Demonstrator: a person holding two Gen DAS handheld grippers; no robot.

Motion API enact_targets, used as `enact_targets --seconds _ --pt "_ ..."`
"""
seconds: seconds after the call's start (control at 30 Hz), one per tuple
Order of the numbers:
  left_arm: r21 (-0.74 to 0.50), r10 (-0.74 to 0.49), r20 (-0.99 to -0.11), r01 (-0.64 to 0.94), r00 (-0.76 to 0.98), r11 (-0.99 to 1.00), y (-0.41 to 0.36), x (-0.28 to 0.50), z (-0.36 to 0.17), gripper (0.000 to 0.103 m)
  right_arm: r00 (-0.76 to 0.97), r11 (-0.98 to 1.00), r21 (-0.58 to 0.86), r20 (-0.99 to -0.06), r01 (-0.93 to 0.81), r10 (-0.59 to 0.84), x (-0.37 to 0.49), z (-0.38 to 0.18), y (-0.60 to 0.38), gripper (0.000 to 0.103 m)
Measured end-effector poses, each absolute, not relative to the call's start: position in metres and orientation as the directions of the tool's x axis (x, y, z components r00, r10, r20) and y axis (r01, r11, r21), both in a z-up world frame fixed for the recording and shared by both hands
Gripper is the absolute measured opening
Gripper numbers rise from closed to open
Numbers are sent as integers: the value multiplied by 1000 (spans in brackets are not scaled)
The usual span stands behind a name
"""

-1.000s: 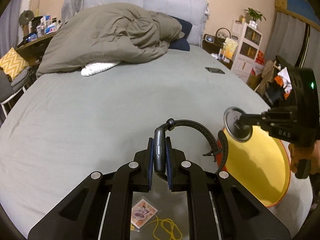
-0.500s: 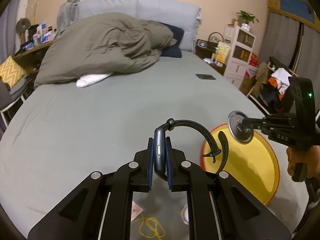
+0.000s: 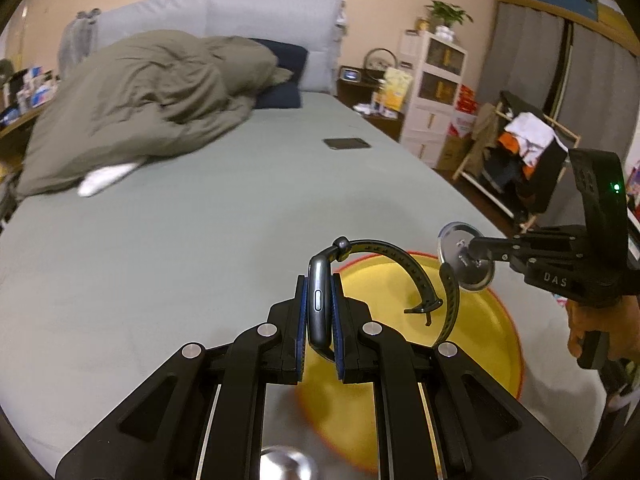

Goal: Organize jewelry
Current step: 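Carry the smartwatch and silver badge over the yellow tray with both tools, then open the left tool to drop the smartwatch while the right tool releases the badge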

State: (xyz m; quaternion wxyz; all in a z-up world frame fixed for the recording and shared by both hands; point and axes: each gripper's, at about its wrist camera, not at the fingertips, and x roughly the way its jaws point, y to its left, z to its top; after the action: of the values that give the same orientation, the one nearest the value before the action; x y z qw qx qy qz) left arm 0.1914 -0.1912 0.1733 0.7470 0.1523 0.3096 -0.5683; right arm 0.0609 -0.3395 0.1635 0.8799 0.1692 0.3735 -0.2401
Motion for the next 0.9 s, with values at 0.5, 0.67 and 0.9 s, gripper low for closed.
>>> enact_targets --seconds 0.5,0.67,0.9 --pt "-142 -722 -691 972 36 185 -337 107 104 10 551 770 151 -782 619 -290 -16 111 -407 2" --pt "-146 -690 -724 974 14 173 -366 95 73 10 543 768 180 -803 614 -246 -24 87 -404 2" --pt "-120 -642 -767 983 -4 137 -394 83 34 10 520 770 210 -835 602 -179 -26 56 -389 2"
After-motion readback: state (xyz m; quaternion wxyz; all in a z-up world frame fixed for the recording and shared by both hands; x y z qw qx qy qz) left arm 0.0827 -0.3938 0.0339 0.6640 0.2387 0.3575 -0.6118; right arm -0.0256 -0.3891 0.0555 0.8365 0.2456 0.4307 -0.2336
